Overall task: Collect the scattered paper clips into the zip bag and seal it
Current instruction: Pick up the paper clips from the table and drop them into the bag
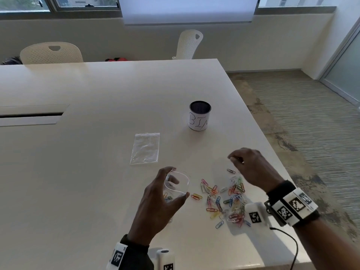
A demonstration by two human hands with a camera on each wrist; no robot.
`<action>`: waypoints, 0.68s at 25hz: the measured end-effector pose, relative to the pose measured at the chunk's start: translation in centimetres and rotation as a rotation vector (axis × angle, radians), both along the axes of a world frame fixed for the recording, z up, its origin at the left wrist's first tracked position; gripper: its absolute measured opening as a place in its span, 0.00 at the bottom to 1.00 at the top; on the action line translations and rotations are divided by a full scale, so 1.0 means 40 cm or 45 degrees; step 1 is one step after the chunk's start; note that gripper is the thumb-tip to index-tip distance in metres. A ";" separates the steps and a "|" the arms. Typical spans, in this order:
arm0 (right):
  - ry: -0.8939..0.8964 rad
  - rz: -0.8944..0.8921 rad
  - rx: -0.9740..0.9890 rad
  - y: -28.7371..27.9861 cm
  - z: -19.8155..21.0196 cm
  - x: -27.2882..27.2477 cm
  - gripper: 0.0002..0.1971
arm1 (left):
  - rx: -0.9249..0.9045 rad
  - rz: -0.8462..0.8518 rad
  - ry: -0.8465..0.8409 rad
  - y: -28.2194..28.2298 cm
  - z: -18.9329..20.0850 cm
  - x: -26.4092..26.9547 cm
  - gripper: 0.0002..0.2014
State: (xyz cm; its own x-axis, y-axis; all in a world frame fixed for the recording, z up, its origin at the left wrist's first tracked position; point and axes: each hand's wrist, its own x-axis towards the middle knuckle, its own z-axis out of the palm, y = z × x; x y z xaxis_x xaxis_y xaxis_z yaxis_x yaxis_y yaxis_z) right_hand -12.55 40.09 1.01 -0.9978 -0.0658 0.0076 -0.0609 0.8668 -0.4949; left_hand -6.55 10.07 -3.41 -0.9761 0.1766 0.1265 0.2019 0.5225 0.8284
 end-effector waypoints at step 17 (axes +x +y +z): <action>-0.501 0.126 0.295 0.033 -0.007 0.129 0.47 | -0.006 -0.030 -0.040 0.004 0.003 -0.010 0.33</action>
State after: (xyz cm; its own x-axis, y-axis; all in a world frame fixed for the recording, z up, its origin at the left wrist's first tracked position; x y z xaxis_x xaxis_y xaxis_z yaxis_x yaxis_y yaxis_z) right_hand -7.38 41.42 0.73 -0.9108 -0.1162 -0.3961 0.0044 0.9567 -0.2909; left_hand -6.94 10.22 -3.28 -0.9752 0.2000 0.0948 0.1879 0.5218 0.8321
